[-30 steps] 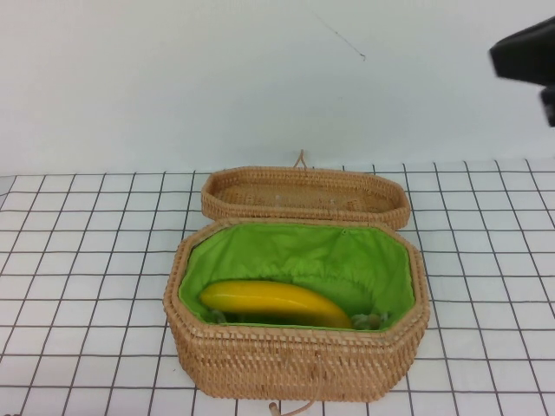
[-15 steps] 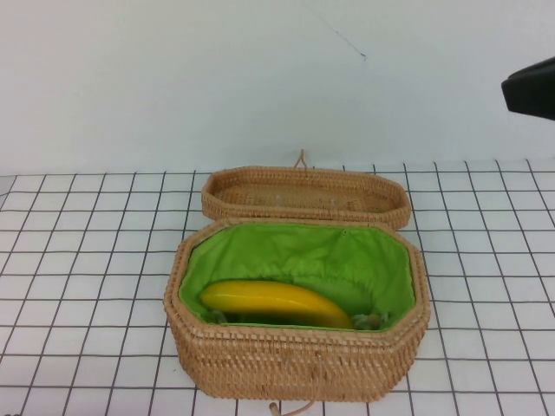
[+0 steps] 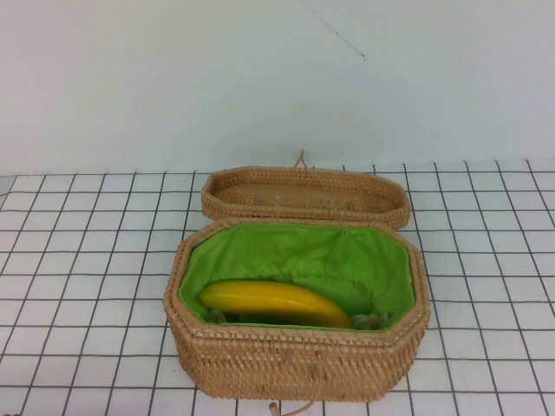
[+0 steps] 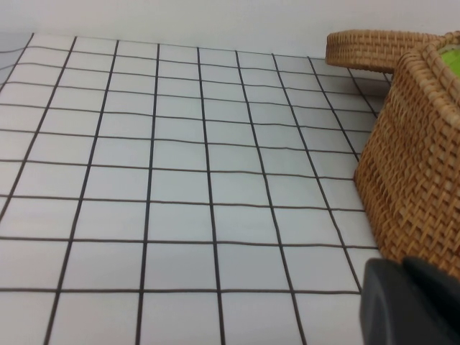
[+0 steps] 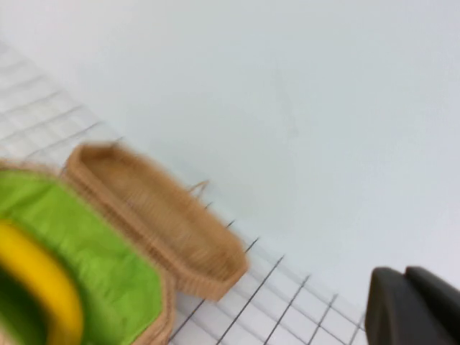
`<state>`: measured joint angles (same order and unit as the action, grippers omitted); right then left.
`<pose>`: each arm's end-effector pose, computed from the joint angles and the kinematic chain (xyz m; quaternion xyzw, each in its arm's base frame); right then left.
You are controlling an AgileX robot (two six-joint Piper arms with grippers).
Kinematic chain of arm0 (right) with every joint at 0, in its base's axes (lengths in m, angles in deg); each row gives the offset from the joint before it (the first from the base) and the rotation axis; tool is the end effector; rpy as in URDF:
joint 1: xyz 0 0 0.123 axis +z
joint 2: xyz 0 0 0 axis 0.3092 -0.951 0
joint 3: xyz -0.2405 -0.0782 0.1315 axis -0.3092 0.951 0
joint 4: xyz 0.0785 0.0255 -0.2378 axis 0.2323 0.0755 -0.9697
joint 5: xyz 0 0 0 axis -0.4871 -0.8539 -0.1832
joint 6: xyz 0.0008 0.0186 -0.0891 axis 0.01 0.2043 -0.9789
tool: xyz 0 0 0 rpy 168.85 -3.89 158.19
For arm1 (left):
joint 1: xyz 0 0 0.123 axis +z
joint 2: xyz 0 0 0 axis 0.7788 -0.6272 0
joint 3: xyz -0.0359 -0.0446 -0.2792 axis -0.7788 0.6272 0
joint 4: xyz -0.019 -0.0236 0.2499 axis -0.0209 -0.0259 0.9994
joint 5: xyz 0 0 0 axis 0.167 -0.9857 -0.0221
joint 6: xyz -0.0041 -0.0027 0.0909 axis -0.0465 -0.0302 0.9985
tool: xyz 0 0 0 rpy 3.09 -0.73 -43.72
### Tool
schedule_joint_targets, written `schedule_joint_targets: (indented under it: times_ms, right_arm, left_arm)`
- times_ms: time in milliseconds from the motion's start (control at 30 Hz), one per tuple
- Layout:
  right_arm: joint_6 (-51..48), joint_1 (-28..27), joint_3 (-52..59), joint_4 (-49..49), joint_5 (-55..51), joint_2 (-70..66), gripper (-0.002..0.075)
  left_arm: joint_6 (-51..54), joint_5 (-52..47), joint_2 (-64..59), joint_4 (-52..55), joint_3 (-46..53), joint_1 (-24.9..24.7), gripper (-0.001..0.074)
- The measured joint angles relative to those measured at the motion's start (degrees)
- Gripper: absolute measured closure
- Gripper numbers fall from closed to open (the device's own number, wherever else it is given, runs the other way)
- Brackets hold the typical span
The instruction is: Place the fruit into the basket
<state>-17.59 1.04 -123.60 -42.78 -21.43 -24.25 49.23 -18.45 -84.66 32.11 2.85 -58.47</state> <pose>0.1243 0.0486 0.4470 -0.2778 0.7290 0.0186 0.6253 0.0528 -0.0112 0.1756 -0.0243 0.7786 -0.1294 0.6136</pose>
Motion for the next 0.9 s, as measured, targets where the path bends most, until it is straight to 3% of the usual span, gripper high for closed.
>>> schedule_joint_targets:
  times_ms: [167, 400, 567, 700, 900]
  right_arm:
    - [6.09, -5.79, 17.49, 1.69, 9.04, 16.10, 0.0725]
    - [9.60, -11.97, 41.21, 5.47, 12.08, 36.00, 0.0725]
    - [11.40, -12.76, 56.51, 7.75, 25.03, 45.64, 0.0725]
    - [11.40, -12.80, 64.40, 8.67, 33.83, 45.33, 0.0725]
    - [9.89, -12.80, 64.53, 6.55, 19.70, 45.33, 0.0725]
  left_arm:
    - [0.00, 0.00, 0.00, 0.00, 0.00, 0.00, 0.0735]
    - [0.00, 0.00, 0.00, 0.00, 0.00, 0.00, 0.0735]
    - [0.00, 0.00, 0.00, 0.00, 0.00, 0.00, 0.0735]
    - [0.00, 0.00, 0.00, 0.00, 0.00, 0.00, 0.0735]
    - [0.00, 0.00, 0.00, 0.00, 0.00, 0.00, 0.0735]
